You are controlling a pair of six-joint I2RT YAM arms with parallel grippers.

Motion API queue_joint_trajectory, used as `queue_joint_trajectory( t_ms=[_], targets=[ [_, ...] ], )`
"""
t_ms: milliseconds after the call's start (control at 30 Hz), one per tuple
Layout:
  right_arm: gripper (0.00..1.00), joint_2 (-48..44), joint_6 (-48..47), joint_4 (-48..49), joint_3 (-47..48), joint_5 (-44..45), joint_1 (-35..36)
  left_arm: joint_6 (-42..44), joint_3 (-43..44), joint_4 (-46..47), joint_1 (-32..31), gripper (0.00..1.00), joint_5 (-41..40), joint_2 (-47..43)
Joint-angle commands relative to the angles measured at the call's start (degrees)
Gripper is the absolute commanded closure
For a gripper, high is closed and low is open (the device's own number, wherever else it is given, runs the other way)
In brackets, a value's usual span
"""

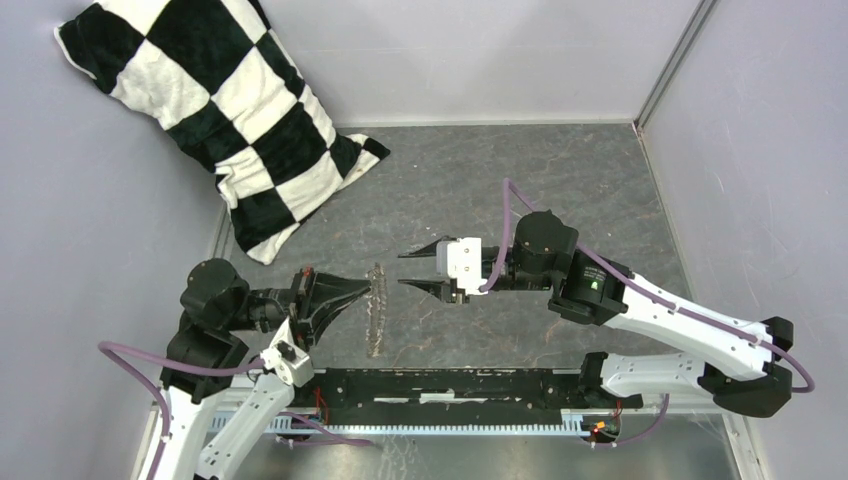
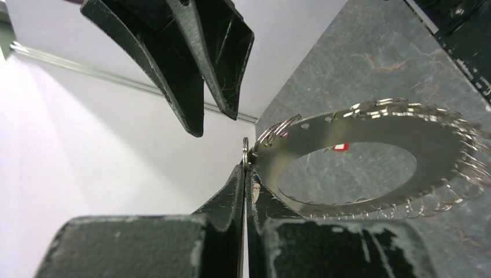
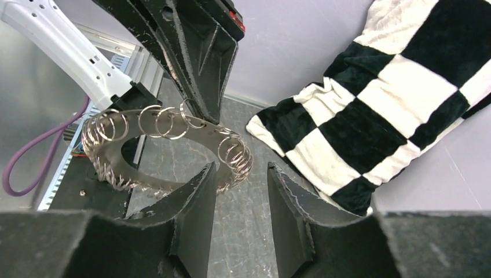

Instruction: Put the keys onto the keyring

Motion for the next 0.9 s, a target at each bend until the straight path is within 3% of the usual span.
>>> queue_joint_trajectory(
  t_ms=[0, 267, 667, 867],
  targets=[
    [0.58, -0.47, 0.9, 4.47, -0.4, 1.4, 0.14, 12.18, 1.26, 0.66, -0.15, 0.98, 3.53, 0.9],
    [0.63, -0.99, 0.74, 7.99, -2.39, -2.17, 0.14, 8.37, 2.98, 1.4, -0.15, 0.98, 4.66, 1.55],
    [0.64, -3.39, 0.22, 18.24, -5.46, -7.14, 0.15, -32.02, 3.39, 27.83, -0.18, 0.98, 2.52, 3.73],
    [0.65, -4.6, 3.12, 24.99, -7.23, -7.96, 0.13, -44.89, 3.61, 35.25, -0.15, 0.98, 1.19, 5.9]
  ],
)
